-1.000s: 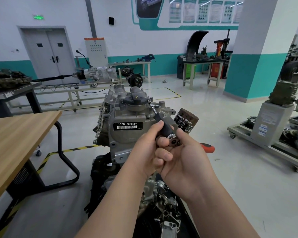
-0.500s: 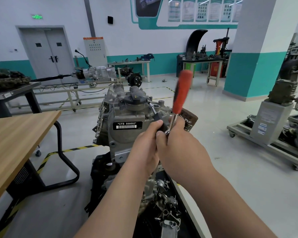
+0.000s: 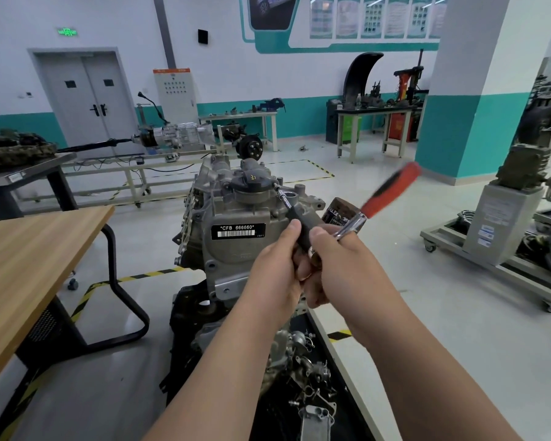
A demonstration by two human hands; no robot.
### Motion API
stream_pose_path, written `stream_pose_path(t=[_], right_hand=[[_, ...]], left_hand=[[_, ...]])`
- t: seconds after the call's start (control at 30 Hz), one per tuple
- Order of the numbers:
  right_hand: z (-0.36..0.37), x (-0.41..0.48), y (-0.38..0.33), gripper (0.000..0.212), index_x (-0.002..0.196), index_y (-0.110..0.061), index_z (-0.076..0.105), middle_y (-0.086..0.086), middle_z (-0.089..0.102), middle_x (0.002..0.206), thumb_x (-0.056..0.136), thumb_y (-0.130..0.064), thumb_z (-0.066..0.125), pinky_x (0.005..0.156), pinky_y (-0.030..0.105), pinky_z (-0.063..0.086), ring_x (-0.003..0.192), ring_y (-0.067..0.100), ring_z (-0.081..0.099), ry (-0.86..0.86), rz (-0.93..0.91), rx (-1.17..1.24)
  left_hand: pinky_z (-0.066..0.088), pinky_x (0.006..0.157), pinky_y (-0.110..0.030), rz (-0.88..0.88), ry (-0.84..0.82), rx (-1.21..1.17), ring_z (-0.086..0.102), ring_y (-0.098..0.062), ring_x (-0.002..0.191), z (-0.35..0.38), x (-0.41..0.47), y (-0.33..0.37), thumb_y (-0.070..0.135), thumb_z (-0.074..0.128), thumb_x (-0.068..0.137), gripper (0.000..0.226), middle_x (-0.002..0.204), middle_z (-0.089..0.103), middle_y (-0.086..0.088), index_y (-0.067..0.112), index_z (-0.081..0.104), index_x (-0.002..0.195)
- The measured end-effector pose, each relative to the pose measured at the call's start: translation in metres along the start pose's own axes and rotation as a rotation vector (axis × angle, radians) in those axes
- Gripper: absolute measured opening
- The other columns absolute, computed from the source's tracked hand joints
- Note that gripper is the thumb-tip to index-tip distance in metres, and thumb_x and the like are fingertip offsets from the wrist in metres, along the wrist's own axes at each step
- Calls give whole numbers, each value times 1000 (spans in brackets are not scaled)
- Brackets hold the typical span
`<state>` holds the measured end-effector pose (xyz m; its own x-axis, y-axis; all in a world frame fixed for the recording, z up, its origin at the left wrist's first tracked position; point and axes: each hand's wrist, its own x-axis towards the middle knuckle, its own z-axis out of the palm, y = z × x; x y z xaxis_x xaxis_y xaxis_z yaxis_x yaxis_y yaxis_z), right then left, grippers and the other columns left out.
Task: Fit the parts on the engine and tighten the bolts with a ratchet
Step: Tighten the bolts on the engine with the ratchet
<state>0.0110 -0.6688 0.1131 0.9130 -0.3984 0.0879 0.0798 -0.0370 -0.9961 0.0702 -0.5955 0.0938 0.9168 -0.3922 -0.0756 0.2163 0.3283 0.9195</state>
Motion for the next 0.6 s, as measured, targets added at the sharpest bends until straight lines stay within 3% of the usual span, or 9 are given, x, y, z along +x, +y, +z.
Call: stream_pose_path(t=[0.03, 0.13, 0.2, 0.3, 0.43, 0.6], right_hand=[[2, -2, 1, 26, 97, -10, 53, 2, 56, 60, 102, -32, 41, 48, 31, 42, 40, 18, 45, -12, 55, 137], [8, -9, 0, 34, 90, -6, 56, 6, 49, 61, 103, -34, 40, 44, 29, 38, 38, 17, 38, -75, 203, 531], [7, -12, -3, 33, 96, -7, 56, 3, 48, 61, 103, -35, 39, 40, 25, 38, 37, 13, 36, -137, 314, 846], [4, -13, -5, 33, 103, -8, 54, 0, 49, 62, 102, -37, 38, 37, 18, 37, 34, 10, 35, -170, 444, 1201], [4, -13, -2, 35, 98, -7, 55, 0, 51, 60, 101, -37, 38, 38, 17, 38, 32, 10, 37, -174, 479, 1266], [6, -11, 1, 35, 97, -7, 54, 0, 48, 58, 102, -36, 35, 37, 18, 38, 33, 10, 35, -130, 451, 1186]], left_hand=[[28, 40, -18, -21, -21, 16, 35, -14, 33, -1, -1, 0, 50, 48, 96, 45, 45, 36, 1, 10, 63, 84], [23, 33, -13, -51, -44, 41, 34, -9, 24, -4, -1, -1, 54, 51, 92, 62, 34, 36, 6, 15, 55, 43], [27, 27, -13, -62, -76, -7, 40, -5, 24, -6, 0, 0, 49, 52, 93, 57, 36, 44, 7, 18, 65, 46], [45, 39, -15, -89, -85, -26, 55, -7, 37, -6, 4, -1, 45, 56, 92, 44, 47, 57, 4, 16, 70, 62], [49, 44, -16, -102, -67, -31, 59, -9, 42, -8, 8, -5, 43, 58, 91, 38, 53, 63, 2, 14, 69, 69], [34, 28, -12, -160, -81, -45, 47, -5, 27, -7, 9, -6, 44, 56, 91, 61, 37, 52, 2, 14, 62, 38]])
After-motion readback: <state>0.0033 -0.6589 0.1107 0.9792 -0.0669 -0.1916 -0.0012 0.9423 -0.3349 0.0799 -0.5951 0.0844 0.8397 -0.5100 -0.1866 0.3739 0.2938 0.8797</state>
